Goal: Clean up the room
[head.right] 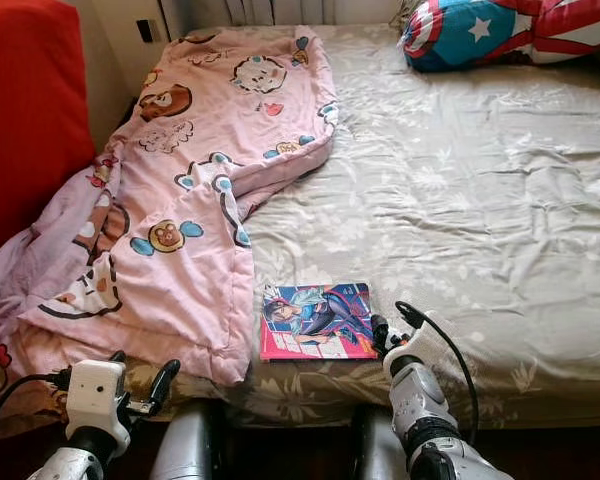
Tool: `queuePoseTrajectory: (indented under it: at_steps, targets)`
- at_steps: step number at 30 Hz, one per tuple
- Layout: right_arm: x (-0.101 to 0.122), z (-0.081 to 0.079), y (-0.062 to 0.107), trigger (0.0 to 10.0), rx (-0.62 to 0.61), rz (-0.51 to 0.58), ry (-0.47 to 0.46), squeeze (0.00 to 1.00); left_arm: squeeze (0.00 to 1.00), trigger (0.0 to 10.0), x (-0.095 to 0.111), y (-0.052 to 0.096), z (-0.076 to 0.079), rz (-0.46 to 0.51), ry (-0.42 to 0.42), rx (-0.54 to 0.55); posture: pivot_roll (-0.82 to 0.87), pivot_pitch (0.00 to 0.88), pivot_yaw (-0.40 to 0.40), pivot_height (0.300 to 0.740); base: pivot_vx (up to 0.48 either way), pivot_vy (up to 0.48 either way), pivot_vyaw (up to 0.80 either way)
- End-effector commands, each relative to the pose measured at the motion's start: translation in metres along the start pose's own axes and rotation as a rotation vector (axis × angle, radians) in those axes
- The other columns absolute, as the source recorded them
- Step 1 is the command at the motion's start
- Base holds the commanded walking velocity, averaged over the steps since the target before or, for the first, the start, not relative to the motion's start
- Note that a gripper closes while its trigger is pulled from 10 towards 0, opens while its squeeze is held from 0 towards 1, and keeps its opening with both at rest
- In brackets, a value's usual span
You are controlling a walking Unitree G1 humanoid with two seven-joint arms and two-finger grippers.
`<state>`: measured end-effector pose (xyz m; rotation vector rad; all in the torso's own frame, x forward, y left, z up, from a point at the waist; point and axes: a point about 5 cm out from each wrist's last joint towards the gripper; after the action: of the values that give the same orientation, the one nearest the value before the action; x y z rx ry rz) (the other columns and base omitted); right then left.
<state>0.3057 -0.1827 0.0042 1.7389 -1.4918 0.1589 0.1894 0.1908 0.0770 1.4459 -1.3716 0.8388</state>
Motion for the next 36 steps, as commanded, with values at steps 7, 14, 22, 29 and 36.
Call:
queuePoseTrajectory:
  at_steps: [7, 14, 22, 29, 36]
  targets:
    - [-0.011, 0.008, 0.002, 10.0, -0.041, -0.067, 0.034, 0.0, 0.0, 10.0, 0.001, 0.002, -0.001, -0.014, -0.029, -0.005, 0.19, 0.186, 0.018, 0.587, 0.0, 0.0, 0.0]
    - [-0.013, 0.005, 0.002, 0.0, -0.013, -0.078, 0.03, 0.0, 0.0, 10.0, 0.0, 0.001, -0.001, -0.015, -0.03, -0.005, 0.18, 0.183, 0.019, 0.587, 0.0, 0.0, 0.0]
    - [-0.017, 0.008, 0.004, 0.0, -0.011, -0.098, 0.059, 0.0, 0.0, 10.0, 0.0, -0.002, 0.001, -0.014, -0.035, -0.006, 0.19, 0.174, 0.015, 0.587, 0.0, 0.0, 0.0]
    - [-0.016, 0.013, 0.005, 0.0, -0.018, -0.101, 0.077, 0.0, 0.0, 10.0, 0.0, -0.007, 0.003, -0.01, -0.039, -0.005, 0.18, 0.154, 0.006, 0.587, 0.0, 0.0, 0.0]
    - [-0.014, 0.016, 0.005, 0.0, -0.026, -0.092, 0.09, 0.0, 0.0, 10.0, -0.002, -0.013, 0.004, -0.007, -0.038, 0.002, 0.16, 0.121, -0.005, 0.587, 0.0, 0.0, 0.0]
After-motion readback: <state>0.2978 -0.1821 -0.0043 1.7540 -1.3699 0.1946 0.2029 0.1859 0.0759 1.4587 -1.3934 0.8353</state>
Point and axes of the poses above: a point about 5 cm out from each wrist's last joint towards the gripper, its own y axis pointing back from the gripper into the wrist, its own x axis along the axis of the wrist's last joint, z = x × y, and after that the axes turned 13 degrees about -y, right-handed
